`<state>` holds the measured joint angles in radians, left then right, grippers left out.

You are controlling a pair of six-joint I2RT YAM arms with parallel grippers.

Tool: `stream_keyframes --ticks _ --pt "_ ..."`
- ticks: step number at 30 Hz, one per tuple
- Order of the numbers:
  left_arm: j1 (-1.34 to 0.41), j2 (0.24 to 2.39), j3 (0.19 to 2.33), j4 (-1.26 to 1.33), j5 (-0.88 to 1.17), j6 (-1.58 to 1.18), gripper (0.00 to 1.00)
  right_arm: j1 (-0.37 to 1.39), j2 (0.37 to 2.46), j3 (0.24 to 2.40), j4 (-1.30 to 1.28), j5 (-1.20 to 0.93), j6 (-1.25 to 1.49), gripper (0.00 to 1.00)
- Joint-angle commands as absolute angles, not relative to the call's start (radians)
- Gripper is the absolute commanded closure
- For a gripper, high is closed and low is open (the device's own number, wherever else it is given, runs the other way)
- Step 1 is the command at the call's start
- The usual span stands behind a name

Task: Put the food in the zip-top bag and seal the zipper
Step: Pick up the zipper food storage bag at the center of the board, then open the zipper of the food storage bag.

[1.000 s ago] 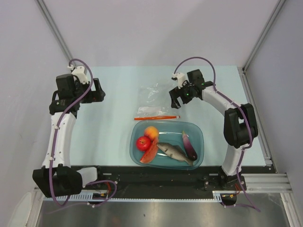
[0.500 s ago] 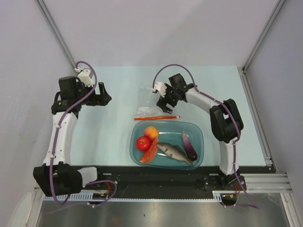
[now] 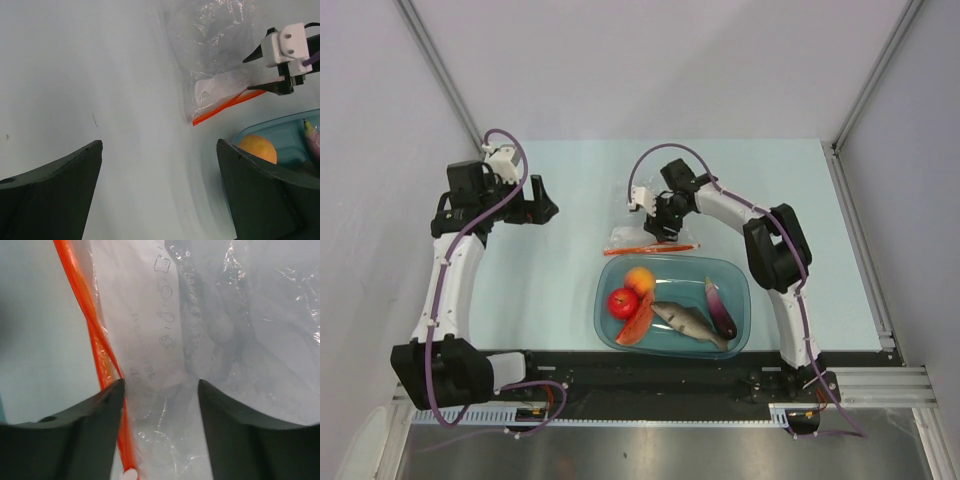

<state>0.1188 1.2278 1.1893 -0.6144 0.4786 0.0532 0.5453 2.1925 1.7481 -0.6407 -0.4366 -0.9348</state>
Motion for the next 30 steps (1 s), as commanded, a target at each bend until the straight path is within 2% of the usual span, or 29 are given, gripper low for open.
stream_keyframes --ticks 1,4,5,6,10,15,21,30 --pt "0.118 1.229 1.213 -0.586 0.525 0.064 0.0 0.538 2.223 1.824 -0.675 -0.436 -0.954 0.45" --pt "0.117 1.241 1.235 -0.571 0.532 0.087 0.0 0.531 2.212 1.83 -0.69 -0.448 -0.948 0.66" --pt "0.118 1.247 1.244 -0.568 0.54 0.103 0.0 0.528 2.203 1.829 -0.692 -0.452 -0.943 0.87" --pt "0.118 1.253 1.261 -0.563 0.543 0.106 0.0 0.525 2.194 1.824 -0.69 -0.453 -0.936 1.0" --pt "0.117 1.29 1.281 -0.525 0.595 0.049 0.0 0.493 2.152 1.848 -0.66 -0.465 -0.81 1.0" --pt "0.088 1.307 1.223 -0.384 0.618 -0.112 0.01 0.379 2.103 1.957 -0.647 -0.526 -0.461 1.0" --pt "-0.05 1.341 1.164 -0.216 0.617 -0.31 0.02 0.235 2.056 1.979 -0.637 -0.644 -0.166 1.0" --pt "-0.276 1.512 1.232 -0.02 0.661 -0.55 0.08 0.21 1.912 1.875 -0.588 -0.716 -0.048 1.0"
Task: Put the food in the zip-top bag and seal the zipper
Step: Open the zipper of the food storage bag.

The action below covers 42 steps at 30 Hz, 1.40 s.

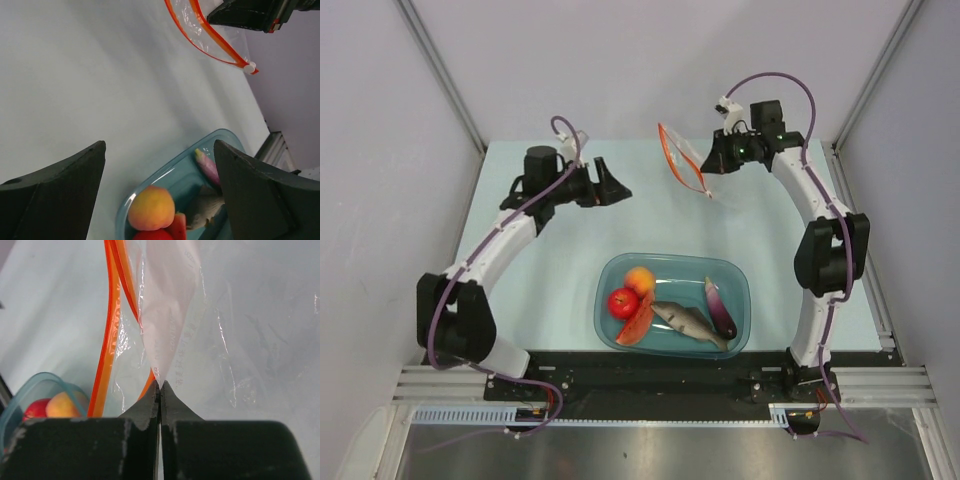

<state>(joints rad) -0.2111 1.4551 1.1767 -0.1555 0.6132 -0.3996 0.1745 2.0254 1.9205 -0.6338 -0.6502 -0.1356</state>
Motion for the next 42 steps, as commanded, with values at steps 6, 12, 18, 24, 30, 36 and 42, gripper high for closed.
stream_keyframes --ticks 6,12,18,24,30,36,42 --pt "-0.345 1.637 1.285 0.096 0.698 -0.652 0.18 0.241 1.787 1.741 -0.543 -0.716 -0.046 1.0" --pt "-0.368 1.696 1.267 0.254 0.738 -0.782 0.26 0.278 1.709 1.654 -0.538 -0.7 -0.084 1.0" --pt "-0.39 1.753 1.281 0.308 0.744 -0.839 0.49 0.298 1.66 1.611 -0.538 -0.71 -0.104 1.0" --pt "-0.403 1.76 1.263 0.354 0.765 -0.873 0.96 0.284 1.654 1.62 -0.554 -0.761 -0.106 0.82" --pt "-0.405 1.715 1.249 0.321 0.726 -0.907 1.0 0.249 1.628 1.695 -0.594 -0.637 -0.112 0.34" --pt "-0.413 1.7 1.255 0.327 0.718 -0.934 1.0 0.336 1.536 1.69 -0.543 -0.609 -0.199 0.65" --pt "-0.413 1.697 1.239 0.41 0.752 -0.953 1.0 0.43 1.557 1.641 -0.551 -0.626 -0.227 0.67"
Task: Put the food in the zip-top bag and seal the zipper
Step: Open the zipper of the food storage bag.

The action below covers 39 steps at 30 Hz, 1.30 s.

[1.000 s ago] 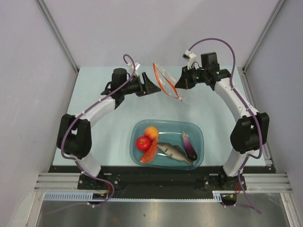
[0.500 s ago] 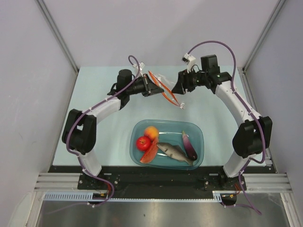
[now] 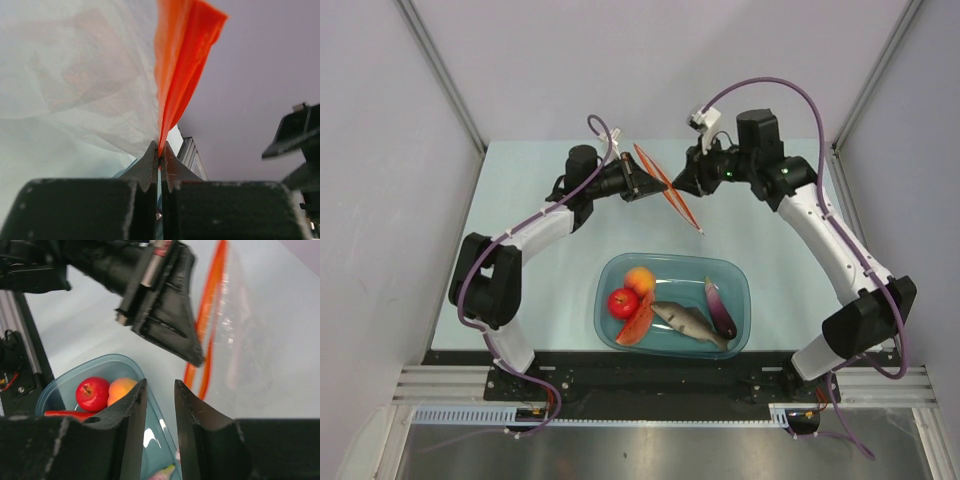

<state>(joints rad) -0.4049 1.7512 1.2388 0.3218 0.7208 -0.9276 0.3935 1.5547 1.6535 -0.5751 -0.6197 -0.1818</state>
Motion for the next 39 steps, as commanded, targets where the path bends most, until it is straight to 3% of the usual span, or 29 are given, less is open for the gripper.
stream_keyframes --ticks 1,26,31,34,39 --pt "-0.413 1.695 1.236 0.417 0.765 -0.953 1.0 0.433 1.565 1.623 -0.539 -0.621 -0.229 0.66" --pt "-0.413 1.683 1.226 0.443 0.839 -0.939 1.0 0.425 1.666 1.582 -0.506 -0.614 -0.284 0.62" --pt "-0.413 1.68 1.215 0.465 0.844 -0.945 1.0 0.422 1.666 1.569 -0.495 -0.623 -0.279 0.69" --pt "-0.413 1.675 1.21 0.466 0.845 -0.948 1.0 0.407 1.663 1.569 -0.495 -0.629 -0.279 0.81" --pt "-0.413 1.675 1.215 0.456 0.842 -0.942 1.0 0.376 1.637 1.575 -0.492 -0.647 -0.267 0.8"
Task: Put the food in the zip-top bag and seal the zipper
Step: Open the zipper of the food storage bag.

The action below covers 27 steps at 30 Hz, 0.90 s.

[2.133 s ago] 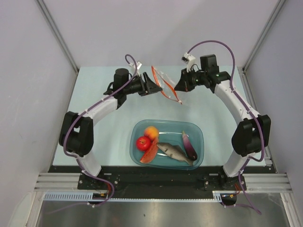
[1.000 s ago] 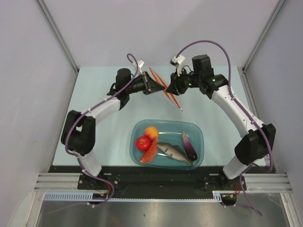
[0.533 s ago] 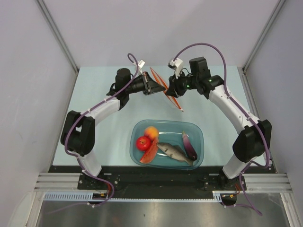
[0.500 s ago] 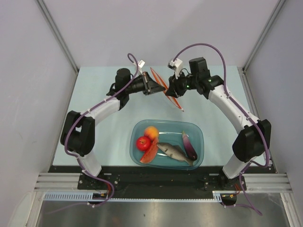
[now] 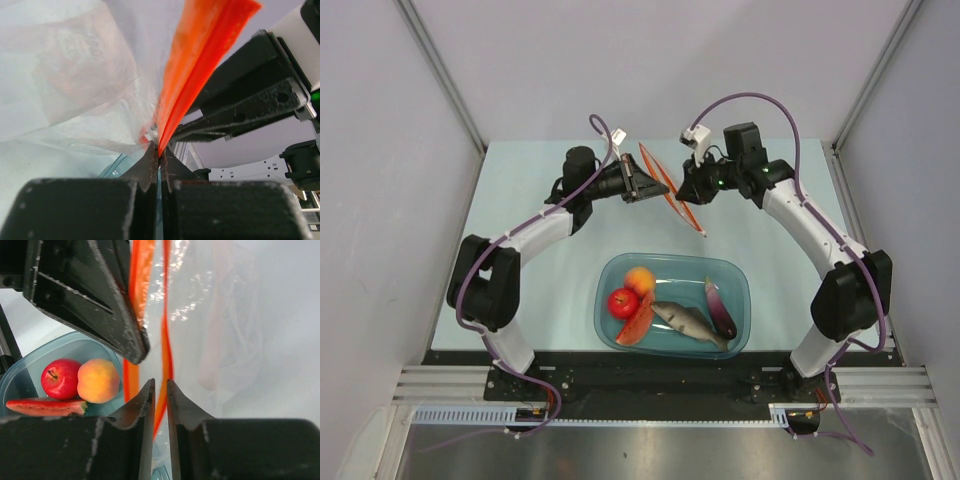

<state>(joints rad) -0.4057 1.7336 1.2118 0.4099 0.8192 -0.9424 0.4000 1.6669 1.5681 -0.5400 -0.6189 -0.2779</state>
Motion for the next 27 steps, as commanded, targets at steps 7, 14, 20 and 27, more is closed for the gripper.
stream_keyframes --ticks 7,14,20,27 --pt "-0.413 1.683 1.218 0.459 0.834 -0.946 1.0 0.376 1.62 1.577 -0.489 -0.67 -0.268 0.71" --pt "-0.414 1.683 1.218 0.466 0.836 -0.948 1.0 0.377 1.67 1.592 -0.492 -0.683 -0.258 0.67" --pt "-0.416 1.678 1.215 0.471 0.842 -0.946 1.0 0.391 1.721 1.624 -0.468 -0.716 -0.226 0.67" --pt "-0.416 1.666 1.21 0.453 0.839 -0.936 1.0 0.402 1.732 1.641 -0.482 -0.755 -0.222 0.8"
